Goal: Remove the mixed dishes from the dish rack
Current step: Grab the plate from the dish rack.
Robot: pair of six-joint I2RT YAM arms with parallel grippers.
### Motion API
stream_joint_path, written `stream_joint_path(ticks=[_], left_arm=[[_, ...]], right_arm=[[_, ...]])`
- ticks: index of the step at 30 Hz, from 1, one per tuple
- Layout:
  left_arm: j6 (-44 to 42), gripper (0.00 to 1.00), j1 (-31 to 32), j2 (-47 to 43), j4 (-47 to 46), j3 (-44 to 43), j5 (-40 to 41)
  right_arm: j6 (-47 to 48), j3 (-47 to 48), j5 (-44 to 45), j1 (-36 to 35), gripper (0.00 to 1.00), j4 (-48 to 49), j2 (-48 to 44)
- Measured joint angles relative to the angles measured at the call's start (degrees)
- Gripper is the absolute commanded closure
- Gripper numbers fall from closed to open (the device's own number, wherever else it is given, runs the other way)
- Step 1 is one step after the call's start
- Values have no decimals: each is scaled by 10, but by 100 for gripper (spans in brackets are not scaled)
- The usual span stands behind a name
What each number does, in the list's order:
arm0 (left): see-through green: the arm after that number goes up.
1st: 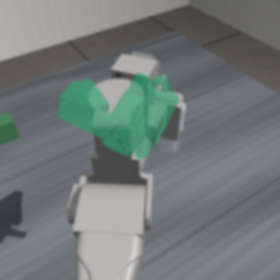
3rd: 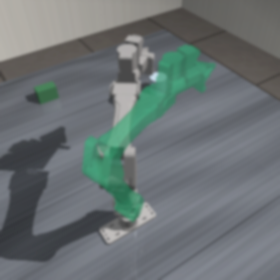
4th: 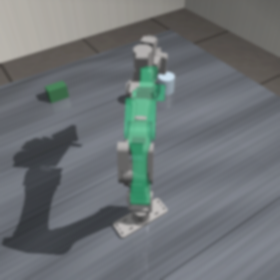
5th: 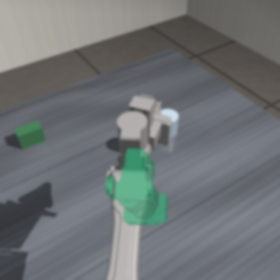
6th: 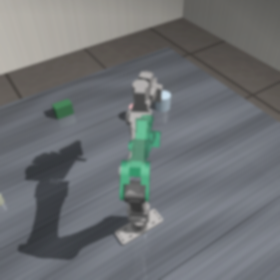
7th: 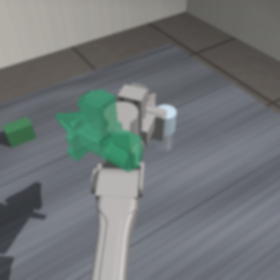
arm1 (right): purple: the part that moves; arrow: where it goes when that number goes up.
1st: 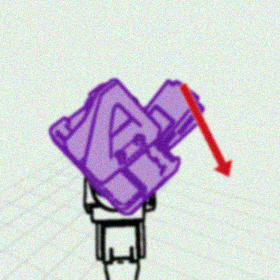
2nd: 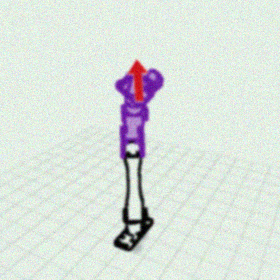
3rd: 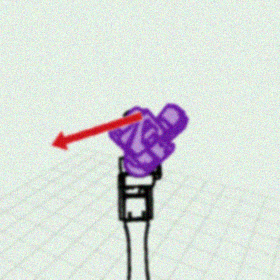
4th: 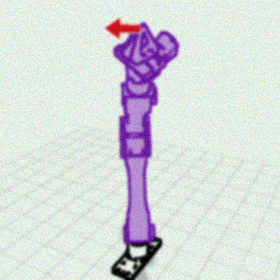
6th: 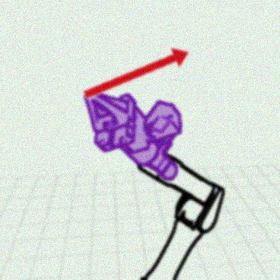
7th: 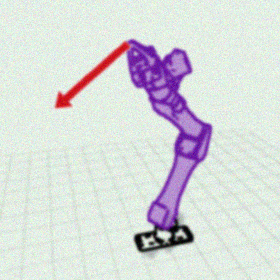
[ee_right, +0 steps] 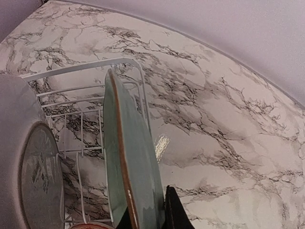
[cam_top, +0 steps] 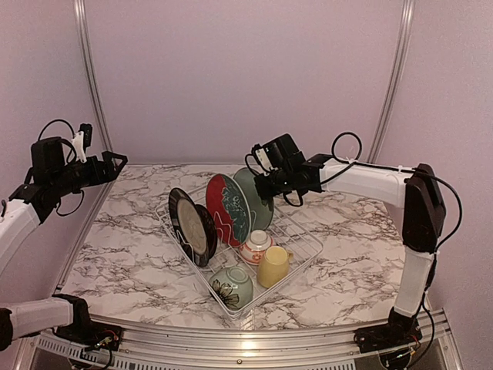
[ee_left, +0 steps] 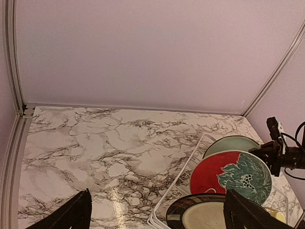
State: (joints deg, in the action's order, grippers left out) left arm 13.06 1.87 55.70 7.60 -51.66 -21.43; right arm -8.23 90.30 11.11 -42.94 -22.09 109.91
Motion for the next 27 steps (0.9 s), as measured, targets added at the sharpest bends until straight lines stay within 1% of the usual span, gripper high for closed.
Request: stream_joint_path(ticks=[1, 8, 12, 17, 22, 27], left_arm=[[-5, 1, 0, -3, 0, 4, 4], [-21, 1, 0, -7, 2, 9, 20], [-22, 1, 0, -7, 2, 9, 24], [-21, 1, 3, -4, 7, 9, 31], [-20, 1, 6, -3, 32, 7, 51], [-22, 1, 8, -12, 40, 9, 71]], right_arm=[[1, 0, 4, -2, 100, 0, -1], [6, 0, 17, -9, 100, -7, -8], [12, 0, 24, -11, 100, -26, -27], [13, 0, 37, -12, 100, -29, -60], [14, -5, 49, -12, 100, -26, -98], [11, -45, 43, -16, 100, 7, -151]])
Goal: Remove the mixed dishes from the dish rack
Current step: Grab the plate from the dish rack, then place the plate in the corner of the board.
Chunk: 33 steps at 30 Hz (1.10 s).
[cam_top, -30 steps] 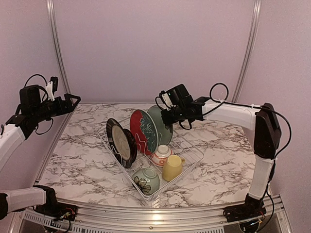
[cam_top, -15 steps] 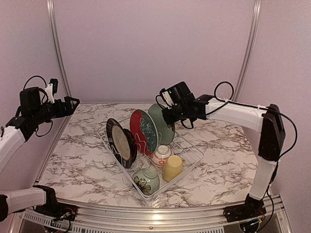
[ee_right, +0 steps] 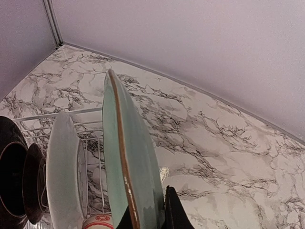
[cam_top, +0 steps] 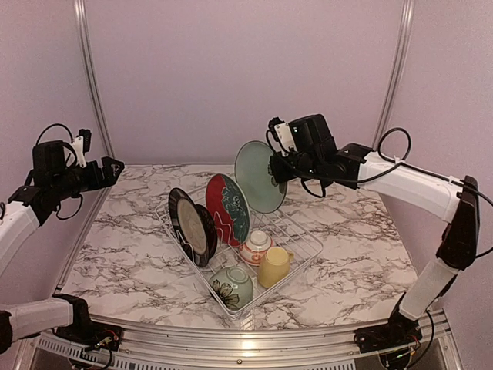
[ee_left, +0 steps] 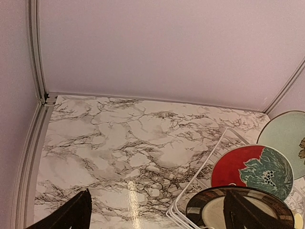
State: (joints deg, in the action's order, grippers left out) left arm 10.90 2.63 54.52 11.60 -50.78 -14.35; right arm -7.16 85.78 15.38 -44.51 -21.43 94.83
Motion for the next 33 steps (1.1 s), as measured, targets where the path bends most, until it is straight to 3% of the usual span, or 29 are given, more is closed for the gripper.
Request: stream_joint_path(ticks=[11, 16, 26, 33], left_arm=[[-10, 1, 1, -8, 1, 18, 21], [-11, 1, 1, -11, 1, 21, 25], [-13, 1, 1, -14, 1, 22, 29], [-13, 1, 1, -19, 1, 24, 29]], right_arm=[[-10, -94, 21, -5, 100, 63, -121], [-43, -133, -5, 28, 100, 85, -170], [-207, -273, -183, 243, 100, 181, -270], [-346, -406, -284, 416, 100, 256, -292]])
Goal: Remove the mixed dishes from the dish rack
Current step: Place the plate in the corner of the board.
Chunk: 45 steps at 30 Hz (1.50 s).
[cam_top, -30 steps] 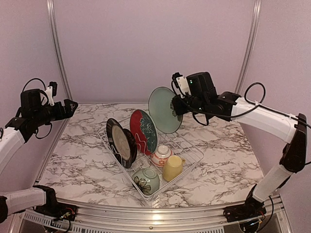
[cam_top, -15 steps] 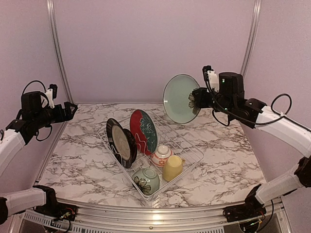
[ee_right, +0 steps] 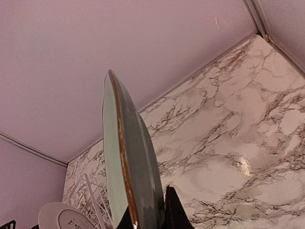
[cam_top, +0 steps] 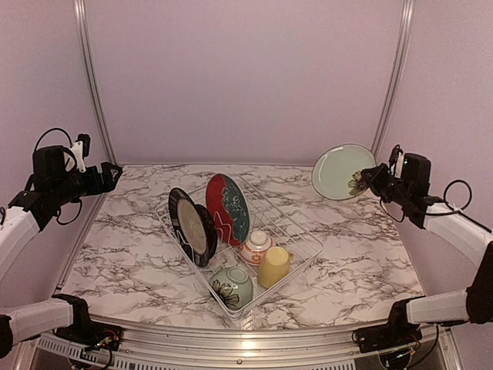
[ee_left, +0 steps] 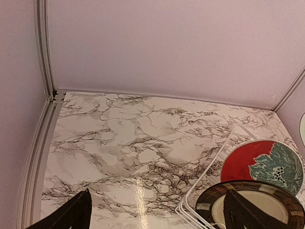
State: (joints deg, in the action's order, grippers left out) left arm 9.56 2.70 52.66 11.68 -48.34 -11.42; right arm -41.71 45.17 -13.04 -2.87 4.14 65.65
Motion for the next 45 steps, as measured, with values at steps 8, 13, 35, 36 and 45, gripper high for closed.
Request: stream_joint_path(ticks=[8, 13, 35, 36, 45], left_arm=[[0, 1, 0, -2, 0, 4, 0], [0, 1, 0, -2, 0, 4, 0], [1, 1, 2, -2, 0, 4, -3], [1, 1, 3, -2, 0, 4, -3], [1, 1, 4, 2, 0, 4, -9]], right_arm=[[-97, -107, -32, 138, 100, 34, 41], [-108, -110, -64, 160, 100, 96, 132], [-92, 37, -159, 170, 73, 255, 449], [-85, 39, -159, 170, 68, 254, 450], [16, 42, -115, 170, 34, 156, 418]])
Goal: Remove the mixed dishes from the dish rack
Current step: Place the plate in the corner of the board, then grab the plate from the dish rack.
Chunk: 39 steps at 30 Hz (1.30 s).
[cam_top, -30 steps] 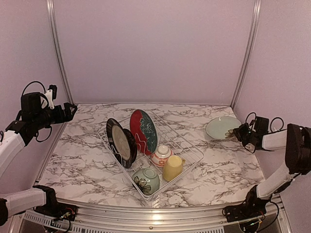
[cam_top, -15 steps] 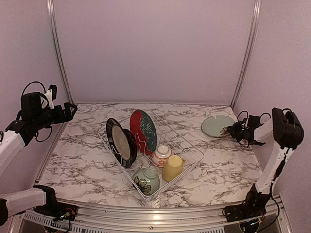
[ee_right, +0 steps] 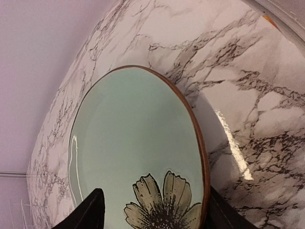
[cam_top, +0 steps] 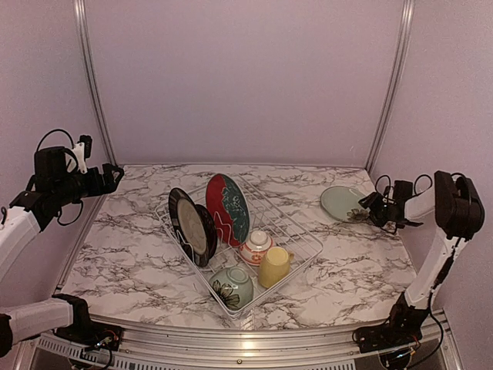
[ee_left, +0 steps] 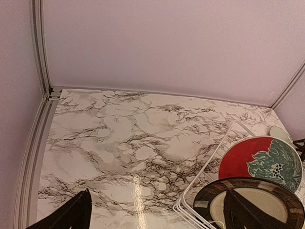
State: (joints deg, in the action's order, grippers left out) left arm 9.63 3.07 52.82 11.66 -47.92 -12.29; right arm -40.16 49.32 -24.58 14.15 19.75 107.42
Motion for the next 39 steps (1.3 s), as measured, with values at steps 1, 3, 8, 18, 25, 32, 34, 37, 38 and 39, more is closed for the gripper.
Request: stream_joint_path(ticks=[1, 3, 8, 18, 25, 32, 34, 37, 38, 39], left_arm=[[0, 1, 0, 1, 0, 0, -1], [0, 1, 0, 2, 0, 0, -3], [0, 1, 1, 2, 0, 0, -3], [0, 1, 3, 4, 0, 0, -3], [0, 1, 3, 5, 0, 0, -1], [0, 1, 3, 7, 0, 0, -1], [0, 1, 3, 7, 0, 0, 0], [0, 1, 3, 7, 0, 0, 1], [0, 1, 3, 7, 0, 0, 3], [0, 1, 3, 7, 0, 0, 4]], right_arm=[[17, 1, 6, 0, 33, -14, -8], [49, 4, 21, 0, 32, -44, -23], [125, 7, 79, 0, 28, -108, -66], [252, 8, 271, -97, 18, -172, -194], [331, 62, 342, -288, 2, -181, -242], [305, 83, 257, -360, 1, -171, -282], [292, 75, 208, -361, 1, -161, -296], [282, 85, 164, -375, 2, -158, -293], [281, 93, 155, -384, 2, -160, -287], [280, 101, 146, -396, 1, -160, -280]])
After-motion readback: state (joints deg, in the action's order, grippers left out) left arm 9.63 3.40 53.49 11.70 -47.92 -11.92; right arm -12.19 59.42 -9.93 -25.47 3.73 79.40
